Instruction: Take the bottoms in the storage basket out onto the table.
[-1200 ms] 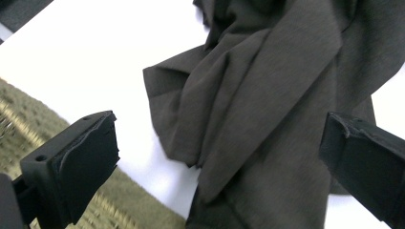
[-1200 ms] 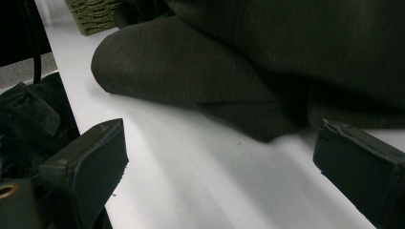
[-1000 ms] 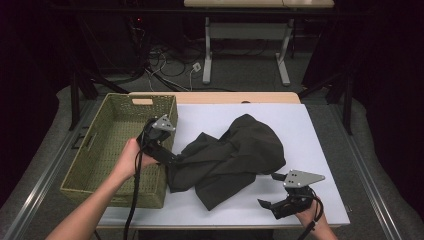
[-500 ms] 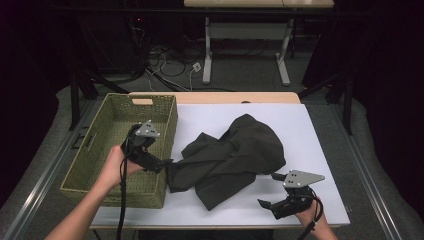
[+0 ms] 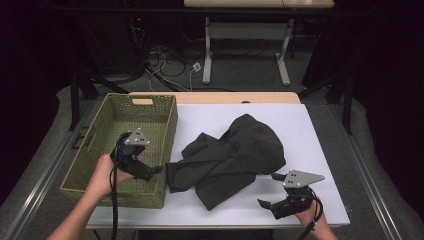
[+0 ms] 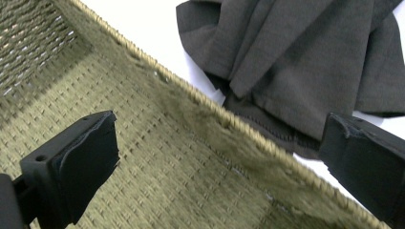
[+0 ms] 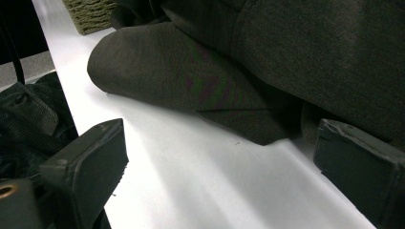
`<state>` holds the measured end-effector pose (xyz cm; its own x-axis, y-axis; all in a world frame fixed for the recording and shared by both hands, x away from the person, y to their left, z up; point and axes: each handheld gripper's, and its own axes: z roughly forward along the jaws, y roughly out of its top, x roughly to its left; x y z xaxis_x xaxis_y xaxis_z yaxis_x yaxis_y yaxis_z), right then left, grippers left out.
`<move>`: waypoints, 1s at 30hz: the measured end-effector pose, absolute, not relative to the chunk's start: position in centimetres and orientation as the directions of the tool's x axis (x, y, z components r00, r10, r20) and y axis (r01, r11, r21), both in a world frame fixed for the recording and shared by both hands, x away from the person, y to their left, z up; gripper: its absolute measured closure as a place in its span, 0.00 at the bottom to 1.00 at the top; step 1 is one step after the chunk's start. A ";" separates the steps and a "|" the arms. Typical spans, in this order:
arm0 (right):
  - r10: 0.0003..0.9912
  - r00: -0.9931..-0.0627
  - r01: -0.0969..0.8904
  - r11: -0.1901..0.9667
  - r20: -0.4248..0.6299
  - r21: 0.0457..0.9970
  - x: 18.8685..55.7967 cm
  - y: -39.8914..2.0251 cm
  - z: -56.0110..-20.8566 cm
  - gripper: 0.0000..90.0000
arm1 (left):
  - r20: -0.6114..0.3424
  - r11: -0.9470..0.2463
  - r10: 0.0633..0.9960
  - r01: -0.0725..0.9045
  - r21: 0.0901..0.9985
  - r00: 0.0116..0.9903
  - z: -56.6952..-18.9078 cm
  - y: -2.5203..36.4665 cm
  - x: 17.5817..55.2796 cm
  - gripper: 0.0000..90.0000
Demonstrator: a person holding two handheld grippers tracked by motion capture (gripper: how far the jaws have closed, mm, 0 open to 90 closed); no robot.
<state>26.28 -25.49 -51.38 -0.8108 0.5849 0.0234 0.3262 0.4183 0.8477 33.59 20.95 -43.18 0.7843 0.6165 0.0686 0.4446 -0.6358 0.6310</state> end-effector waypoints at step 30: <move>0.584 -0.812 0.321 0.430 0.011 0.844 26.1 -25.3 -51.2 0.05 | 0.085 -0.614 0.655 0.463 0.639 0.751 -44.3 24.1 29.8 0.00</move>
